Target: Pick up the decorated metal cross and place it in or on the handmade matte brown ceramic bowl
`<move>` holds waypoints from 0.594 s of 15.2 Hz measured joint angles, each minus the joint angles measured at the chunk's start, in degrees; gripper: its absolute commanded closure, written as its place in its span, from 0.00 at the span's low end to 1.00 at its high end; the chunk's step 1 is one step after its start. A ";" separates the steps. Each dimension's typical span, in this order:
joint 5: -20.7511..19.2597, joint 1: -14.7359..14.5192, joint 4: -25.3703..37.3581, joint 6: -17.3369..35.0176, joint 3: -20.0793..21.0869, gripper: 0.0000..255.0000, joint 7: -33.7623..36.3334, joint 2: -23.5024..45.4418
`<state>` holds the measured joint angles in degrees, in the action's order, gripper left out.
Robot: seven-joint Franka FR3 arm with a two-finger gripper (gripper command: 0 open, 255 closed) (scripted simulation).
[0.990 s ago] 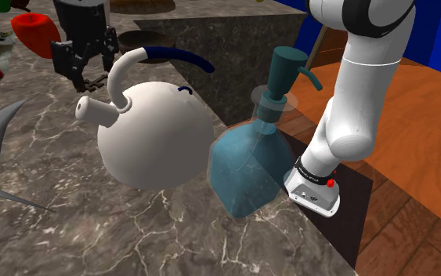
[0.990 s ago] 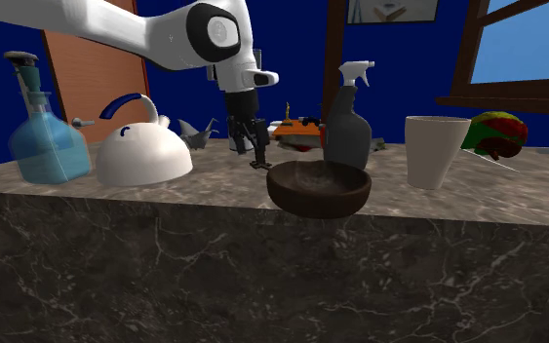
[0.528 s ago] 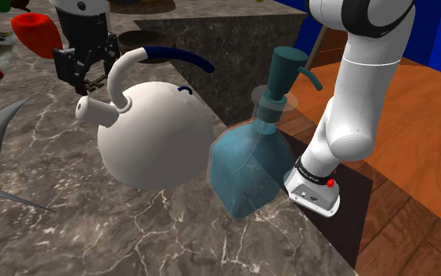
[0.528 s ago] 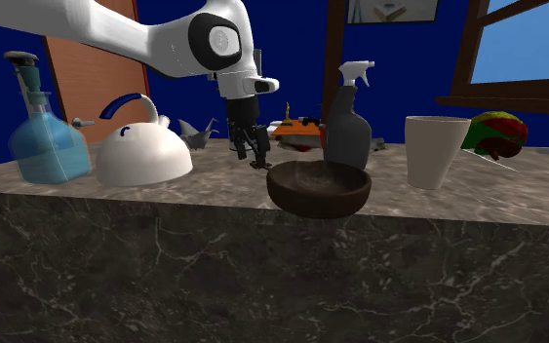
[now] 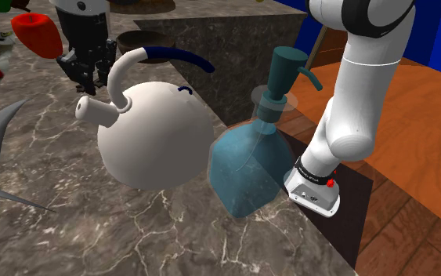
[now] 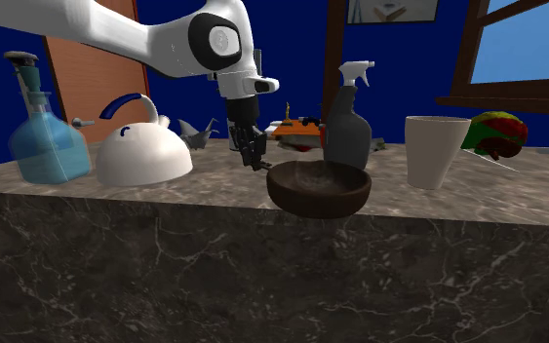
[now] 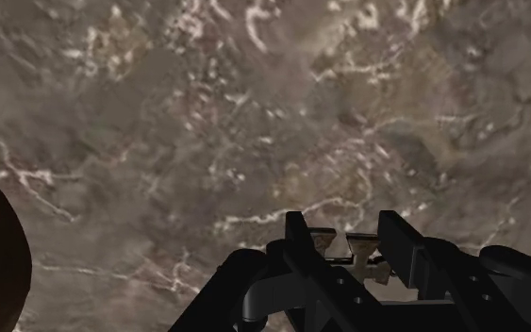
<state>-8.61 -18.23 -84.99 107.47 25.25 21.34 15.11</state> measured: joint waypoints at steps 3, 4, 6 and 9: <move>0.00 -0.01 0.00 0.00 0.00 1.00 0.00 0.00; 0.00 0.00 0.00 0.01 0.00 1.00 0.00 0.00; -0.02 -0.07 1.23 -1.09 0.01 1.00 -0.11 0.17; -0.15 -0.36 3.86 -3.35 0.07 1.00 -0.12 0.54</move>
<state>-8.75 -18.59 -81.13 104.12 25.32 21.22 15.65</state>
